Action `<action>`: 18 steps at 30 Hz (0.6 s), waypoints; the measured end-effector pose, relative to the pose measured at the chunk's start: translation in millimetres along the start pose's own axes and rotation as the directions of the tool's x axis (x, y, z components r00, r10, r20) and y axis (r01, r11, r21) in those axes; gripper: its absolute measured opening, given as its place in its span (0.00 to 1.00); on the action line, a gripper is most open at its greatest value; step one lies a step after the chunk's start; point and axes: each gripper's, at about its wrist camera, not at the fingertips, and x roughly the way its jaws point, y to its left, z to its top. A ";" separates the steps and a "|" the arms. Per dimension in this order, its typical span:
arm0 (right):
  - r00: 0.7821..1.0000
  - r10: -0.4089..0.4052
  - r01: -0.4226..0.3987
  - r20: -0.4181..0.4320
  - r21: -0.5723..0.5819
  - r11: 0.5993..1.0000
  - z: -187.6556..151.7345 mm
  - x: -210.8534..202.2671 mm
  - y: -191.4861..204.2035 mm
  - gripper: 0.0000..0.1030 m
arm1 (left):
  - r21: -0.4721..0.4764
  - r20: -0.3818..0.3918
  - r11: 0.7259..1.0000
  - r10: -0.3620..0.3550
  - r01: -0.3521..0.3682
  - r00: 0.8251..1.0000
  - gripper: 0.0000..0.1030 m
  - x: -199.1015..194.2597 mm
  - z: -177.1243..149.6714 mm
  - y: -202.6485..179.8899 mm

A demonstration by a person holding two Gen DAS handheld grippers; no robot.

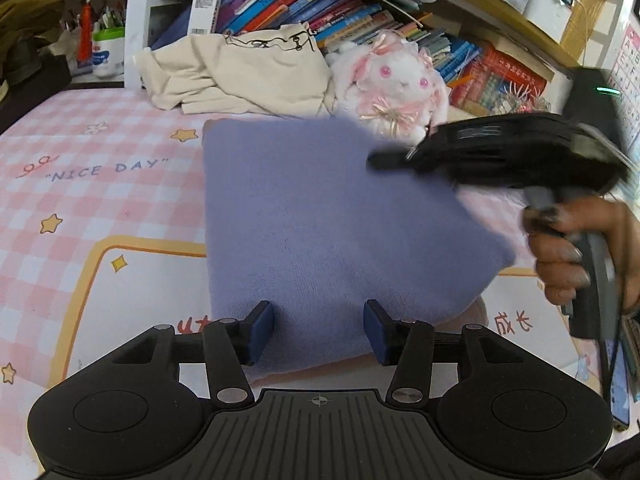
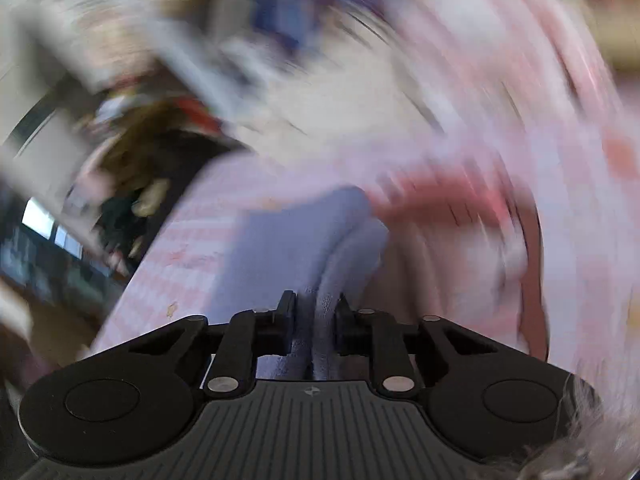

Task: Fold clothes
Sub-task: 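Pinch the folded sweater edge with the right gripper while the left gripper presses the stack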

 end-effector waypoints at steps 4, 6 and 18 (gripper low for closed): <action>0.990 -0.143 0.140 0.004 -0.225 0.964 -7.6 8.6 19.1 0.21 | -0.007 -0.011 1.000 0.001 -0.001 1.000 0.48 4.4 1.7 0.2; 0.969 -0.233 0.219 -0.084 -0.153 0.964 -10.8 25.8 2.0 0.30 | 0.014 -0.015 1.000 0.002 -0.001 1.000 0.50 5.1 3.3 -4.0; 0.986 -0.151 0.158 -0.068 0.113 0.981 -14.0 -54.6 -2.2 0.48 | -0.094 0.123 0.995 -0.025 0.036 0.992 0.47 -31.2 13.4 14.6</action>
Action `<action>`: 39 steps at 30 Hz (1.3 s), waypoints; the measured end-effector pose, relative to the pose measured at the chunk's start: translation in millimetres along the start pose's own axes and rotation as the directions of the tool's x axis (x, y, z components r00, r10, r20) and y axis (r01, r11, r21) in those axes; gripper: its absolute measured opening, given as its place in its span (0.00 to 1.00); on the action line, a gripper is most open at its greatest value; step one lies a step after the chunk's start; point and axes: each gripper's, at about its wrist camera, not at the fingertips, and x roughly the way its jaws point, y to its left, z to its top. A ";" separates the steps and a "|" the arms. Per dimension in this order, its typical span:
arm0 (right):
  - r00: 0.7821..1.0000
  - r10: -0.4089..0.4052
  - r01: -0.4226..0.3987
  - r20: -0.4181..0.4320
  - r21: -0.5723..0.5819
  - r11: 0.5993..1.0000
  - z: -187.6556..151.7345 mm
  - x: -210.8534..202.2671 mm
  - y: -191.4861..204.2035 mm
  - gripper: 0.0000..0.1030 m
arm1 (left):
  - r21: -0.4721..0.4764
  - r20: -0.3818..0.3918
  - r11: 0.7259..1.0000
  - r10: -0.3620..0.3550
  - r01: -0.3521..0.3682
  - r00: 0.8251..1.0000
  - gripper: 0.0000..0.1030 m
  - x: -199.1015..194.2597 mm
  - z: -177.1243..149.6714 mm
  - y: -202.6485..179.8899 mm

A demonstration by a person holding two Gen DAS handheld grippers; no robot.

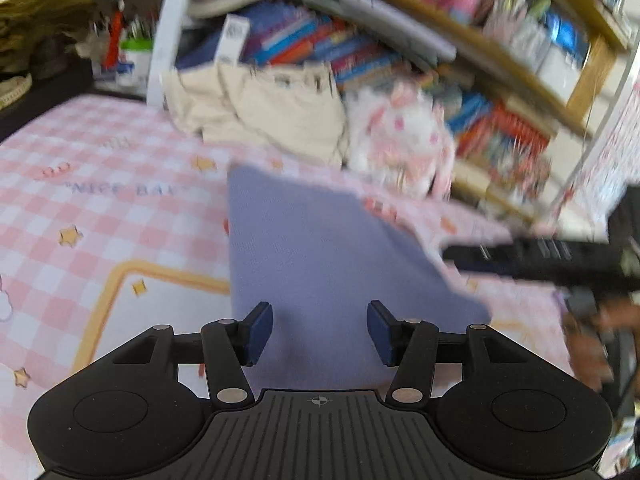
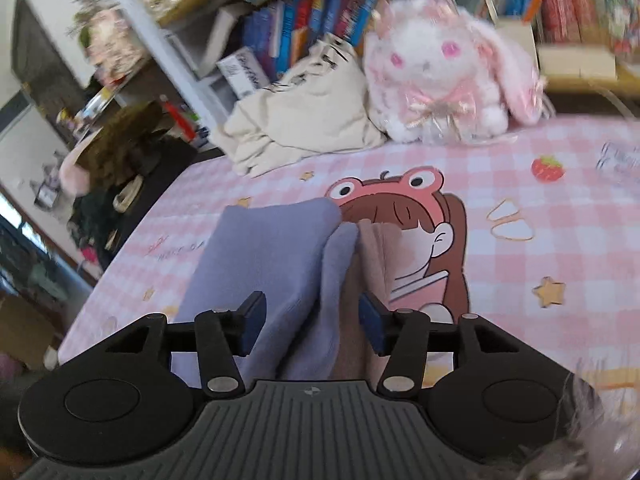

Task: Fold clothes
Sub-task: 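Pinch the folded sweater edge with the right gripper while the left gripper presses the stack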

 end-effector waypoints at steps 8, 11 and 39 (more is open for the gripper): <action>0.992 -0.036 0.016 -0.121 -0.163 0.987 -23.1 11.5 29.3 0.11 | 0.073 -0.035 0.996 -0.045 0.048 0.998 0.42 23.6 4.4 -15.7; 0.996 0.002 -0.012 -0.091 -0.120 0.993 -31.5 4.0 23.3 0.09 | 0.070 -0.068 0.997 -0.032 0.037 0.997 0.38 31.1 0.0 -16.7; 0.992 0.112 -0.117 0.054 0.113 0.987 -37.6 -8.3 4.8 0.10 | 0.028 -0.162 0.997 -0.065 0.071 0.985 0.30 44.7 -13.9 -6.3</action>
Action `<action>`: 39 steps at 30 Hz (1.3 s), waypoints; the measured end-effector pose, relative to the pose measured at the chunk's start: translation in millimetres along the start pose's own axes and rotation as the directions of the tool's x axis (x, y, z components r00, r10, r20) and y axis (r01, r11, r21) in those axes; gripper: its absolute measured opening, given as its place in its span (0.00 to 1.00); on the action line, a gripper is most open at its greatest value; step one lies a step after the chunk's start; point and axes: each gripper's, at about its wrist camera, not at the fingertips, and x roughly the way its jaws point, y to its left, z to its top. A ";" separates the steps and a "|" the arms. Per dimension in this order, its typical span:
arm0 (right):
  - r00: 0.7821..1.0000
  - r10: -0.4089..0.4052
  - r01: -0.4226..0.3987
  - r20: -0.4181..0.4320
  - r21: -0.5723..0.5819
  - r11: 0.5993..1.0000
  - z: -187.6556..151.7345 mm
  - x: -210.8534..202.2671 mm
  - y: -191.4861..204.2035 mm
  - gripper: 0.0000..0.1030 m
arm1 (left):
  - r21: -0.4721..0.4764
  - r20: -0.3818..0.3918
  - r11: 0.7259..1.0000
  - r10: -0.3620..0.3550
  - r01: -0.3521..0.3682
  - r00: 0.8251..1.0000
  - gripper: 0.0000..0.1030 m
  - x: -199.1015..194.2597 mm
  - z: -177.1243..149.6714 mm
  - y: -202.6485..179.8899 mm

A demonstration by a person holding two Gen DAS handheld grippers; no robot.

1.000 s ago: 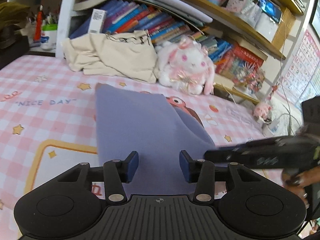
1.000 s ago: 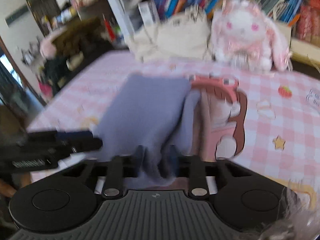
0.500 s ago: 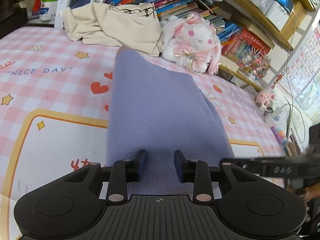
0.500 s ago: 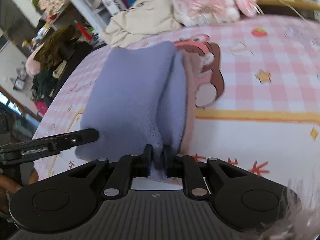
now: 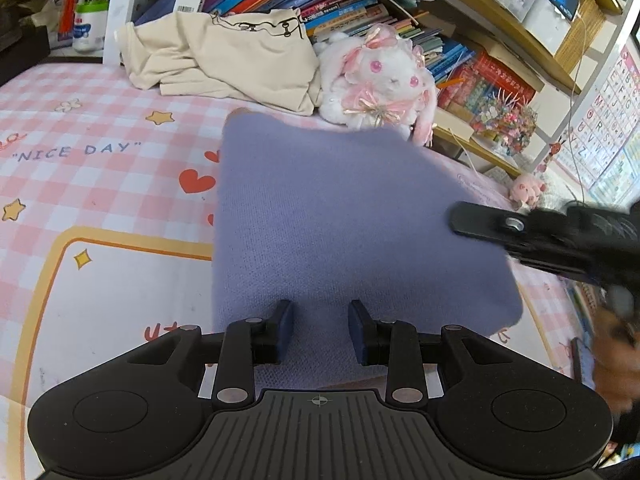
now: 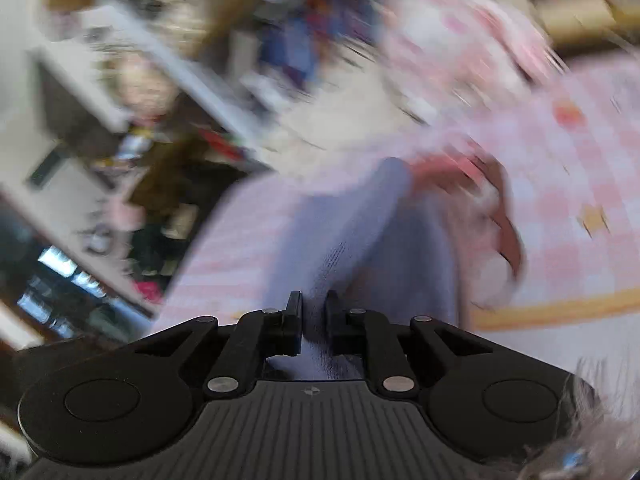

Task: Fold clothes
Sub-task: 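Pinch the folded sweater edge with the right gripper while the left gripper presses the stack, then pinch the folded edge with the right gripper while the left gripper pinches the lavender top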

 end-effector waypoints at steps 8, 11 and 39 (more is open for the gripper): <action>0.982 -0.147 0.158 -0.116 0.093 0.983 -10.3 25.6 -25.5 0.11 | 0.002 -0.011 1.000 -0.012 0.012 1.000 0.30 3.1 1.5 0.2; 0.983 -0.144 0.156 -0.111 0.106 0.982 -10.6 25.6 -26.4 0.11 | -0.008 -0.009 1.000 -0.020 0.020 1.000 0.30 2.3 2.3 2.2; 0.975 -0.219 0.221 -0.035 0.074 0.973 -11.4 28.4 -16.3 0.12 | 0.088 -0.009 0.996 0.003 -0.002 1.000 0.45 3.7 4.9 -12.6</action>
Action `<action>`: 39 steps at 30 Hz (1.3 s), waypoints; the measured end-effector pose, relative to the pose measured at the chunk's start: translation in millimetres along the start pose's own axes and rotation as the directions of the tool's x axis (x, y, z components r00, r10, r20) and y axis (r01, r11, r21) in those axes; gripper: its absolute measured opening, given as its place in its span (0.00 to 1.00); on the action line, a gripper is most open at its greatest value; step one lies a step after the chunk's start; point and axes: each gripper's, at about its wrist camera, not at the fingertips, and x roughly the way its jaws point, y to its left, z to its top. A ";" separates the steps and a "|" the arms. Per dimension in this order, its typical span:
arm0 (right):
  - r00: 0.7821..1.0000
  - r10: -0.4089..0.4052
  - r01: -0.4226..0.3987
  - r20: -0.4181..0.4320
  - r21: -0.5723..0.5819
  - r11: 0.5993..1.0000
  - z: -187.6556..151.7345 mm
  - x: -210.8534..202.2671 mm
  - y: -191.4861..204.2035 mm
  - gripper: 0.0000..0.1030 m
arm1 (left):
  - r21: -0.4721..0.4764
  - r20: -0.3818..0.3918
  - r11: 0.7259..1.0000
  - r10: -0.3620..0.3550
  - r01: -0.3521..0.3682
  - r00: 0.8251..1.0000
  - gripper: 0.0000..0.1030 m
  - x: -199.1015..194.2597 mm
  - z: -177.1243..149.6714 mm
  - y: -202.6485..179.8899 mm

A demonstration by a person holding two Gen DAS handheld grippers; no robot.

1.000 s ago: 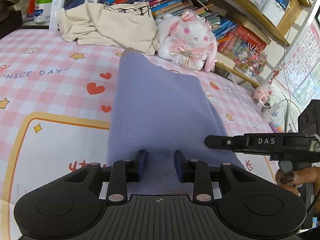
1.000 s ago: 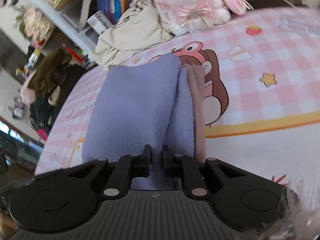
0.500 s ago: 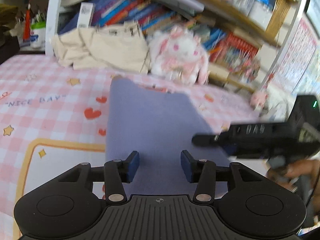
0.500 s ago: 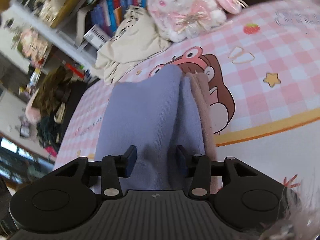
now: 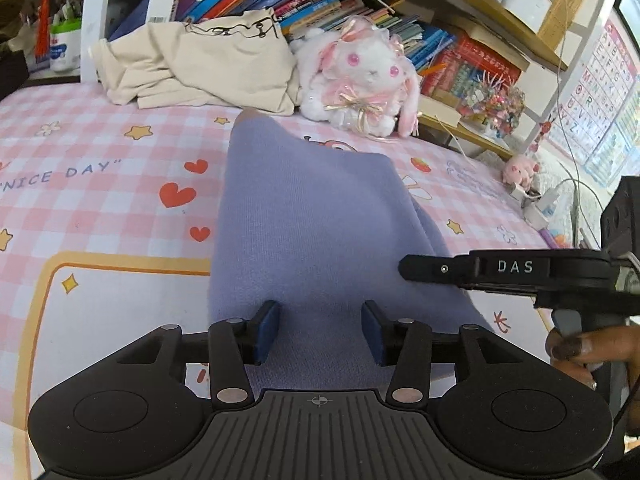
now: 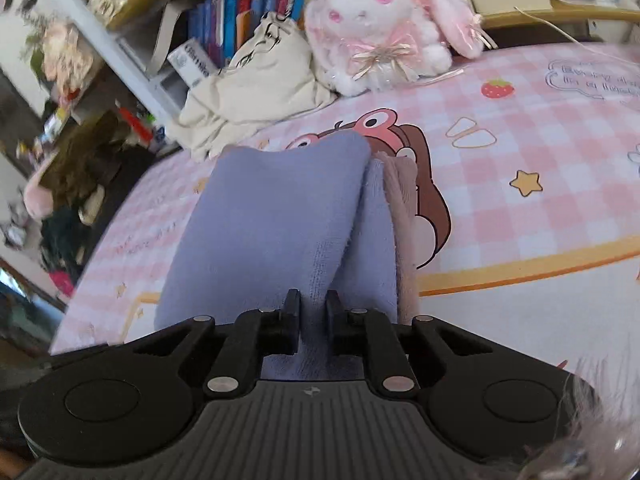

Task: Fold clothes
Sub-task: 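Pinch the folded edge with the right gripper while the left gripper pinches the lavender top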

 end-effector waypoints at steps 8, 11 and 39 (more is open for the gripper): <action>0.998 -0.032 0.036 0.051 -0.085 0.996 -6.0 -28.0 10.7 0.37 | -0.012 0.108 1.000 0.006 -0.005 0.994 0.63 -29.0 1.4 4.9; 0.994 -0.073 0.081 0.075 -0.105 0.991 -7.4 -44.9 7.5 0.62 | -0.054 0.157 0.998 0.035 -0.026 0.987 0.82 -42.9 3.6 14.9; 0.991 -0.071 0.078 -0.114 0.060 0.995 -1.6 -10.0 -3.9 0.35 | -0.269 -0.083 0.959 -0.118 0.092 0.989 0.45 32.8 34.1 59.5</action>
